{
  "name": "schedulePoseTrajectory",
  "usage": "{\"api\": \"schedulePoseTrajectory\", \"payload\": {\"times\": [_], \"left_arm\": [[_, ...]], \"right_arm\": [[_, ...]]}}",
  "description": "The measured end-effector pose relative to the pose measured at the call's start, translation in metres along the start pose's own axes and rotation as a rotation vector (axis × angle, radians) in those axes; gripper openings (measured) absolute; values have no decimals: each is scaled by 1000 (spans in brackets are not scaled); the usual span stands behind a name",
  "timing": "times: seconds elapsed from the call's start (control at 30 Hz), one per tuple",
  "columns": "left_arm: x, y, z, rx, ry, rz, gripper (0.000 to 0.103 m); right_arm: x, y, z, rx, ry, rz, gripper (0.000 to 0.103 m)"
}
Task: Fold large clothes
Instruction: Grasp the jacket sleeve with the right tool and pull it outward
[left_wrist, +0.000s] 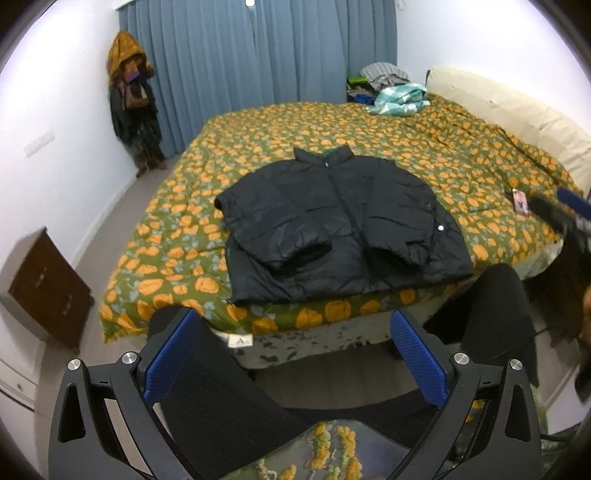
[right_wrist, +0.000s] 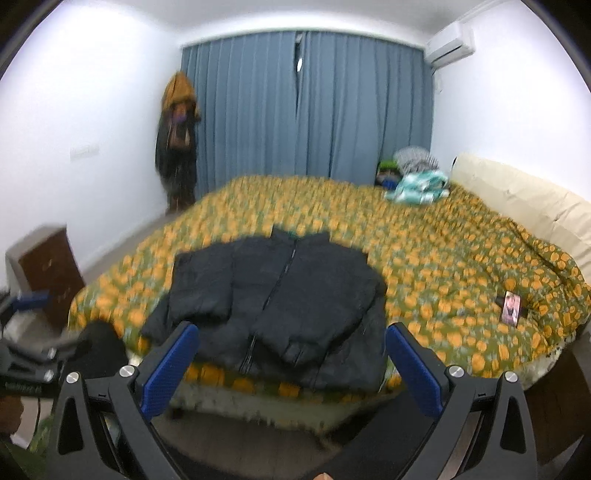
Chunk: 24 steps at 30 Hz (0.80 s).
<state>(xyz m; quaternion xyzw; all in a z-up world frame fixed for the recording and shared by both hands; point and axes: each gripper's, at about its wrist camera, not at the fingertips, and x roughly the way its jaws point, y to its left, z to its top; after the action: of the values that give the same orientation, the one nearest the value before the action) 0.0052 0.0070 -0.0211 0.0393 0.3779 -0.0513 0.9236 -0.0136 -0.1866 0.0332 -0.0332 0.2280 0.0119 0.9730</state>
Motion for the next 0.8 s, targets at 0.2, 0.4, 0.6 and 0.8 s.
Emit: {"api": "schedulePoseTrajectory", "payload": {"times": [0.2, 0.4, 0.6, 0.8], "left_arm": [[7, 7, -4, -47, 42, -91, 103], [6, 3, -1, -11, 24, -111, 103], [-3, 8, 1, -24, -14, -124, 103], [5, 16, -2, -48, 9, -129, 103]], "right_arm": [[53, -20, -6, -191, 3, 56, 103], [161, 15, -42, -449, 261, 209, 103], [254, 57, -70, -591, 376, 166, 103], [288, 44, -79, -536, 411, 81, 101]]}}
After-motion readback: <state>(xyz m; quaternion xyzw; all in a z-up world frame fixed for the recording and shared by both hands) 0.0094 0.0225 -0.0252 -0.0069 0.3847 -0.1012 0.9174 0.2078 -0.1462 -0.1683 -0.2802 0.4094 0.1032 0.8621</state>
